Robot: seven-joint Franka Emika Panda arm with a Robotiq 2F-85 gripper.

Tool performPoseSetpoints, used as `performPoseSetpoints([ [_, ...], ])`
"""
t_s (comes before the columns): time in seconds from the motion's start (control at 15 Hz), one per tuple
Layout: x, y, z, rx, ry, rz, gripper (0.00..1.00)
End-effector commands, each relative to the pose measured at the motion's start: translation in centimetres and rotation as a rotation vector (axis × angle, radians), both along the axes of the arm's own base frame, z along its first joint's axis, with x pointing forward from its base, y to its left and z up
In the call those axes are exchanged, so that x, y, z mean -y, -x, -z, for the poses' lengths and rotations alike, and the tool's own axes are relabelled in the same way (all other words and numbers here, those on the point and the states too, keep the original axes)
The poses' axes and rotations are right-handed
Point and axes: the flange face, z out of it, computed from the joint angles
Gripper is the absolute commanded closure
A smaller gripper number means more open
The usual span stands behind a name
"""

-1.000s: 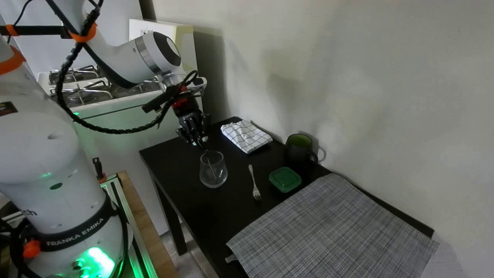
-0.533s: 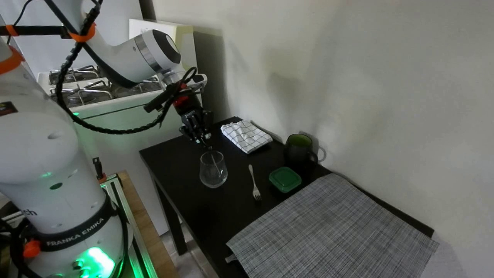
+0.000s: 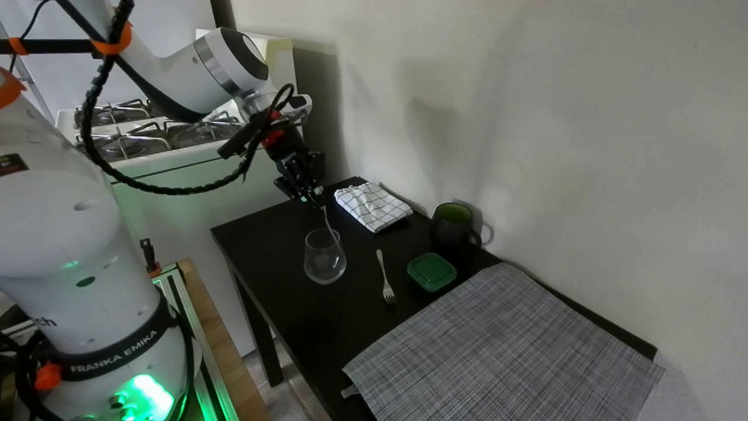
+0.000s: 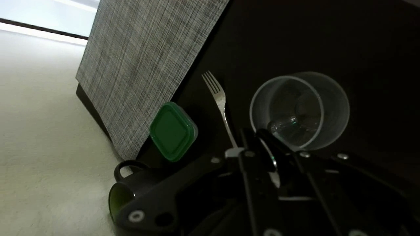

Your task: Take the spoon out of the glass cup

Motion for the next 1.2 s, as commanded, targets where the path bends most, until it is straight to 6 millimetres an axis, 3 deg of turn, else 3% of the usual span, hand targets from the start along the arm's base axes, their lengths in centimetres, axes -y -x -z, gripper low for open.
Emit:
performPoseSetpoints([
  [0.0,0.0,1.0,-2.8,0.010,0.000,-0.015,0.97],
  [0.8,-0.5,2.6,-11.1,-0.017,0.019,-0.055,0.97],
  [1.13,1.5,1.0,-11.3,-0.046,0.093,-0.018,0.97],
])
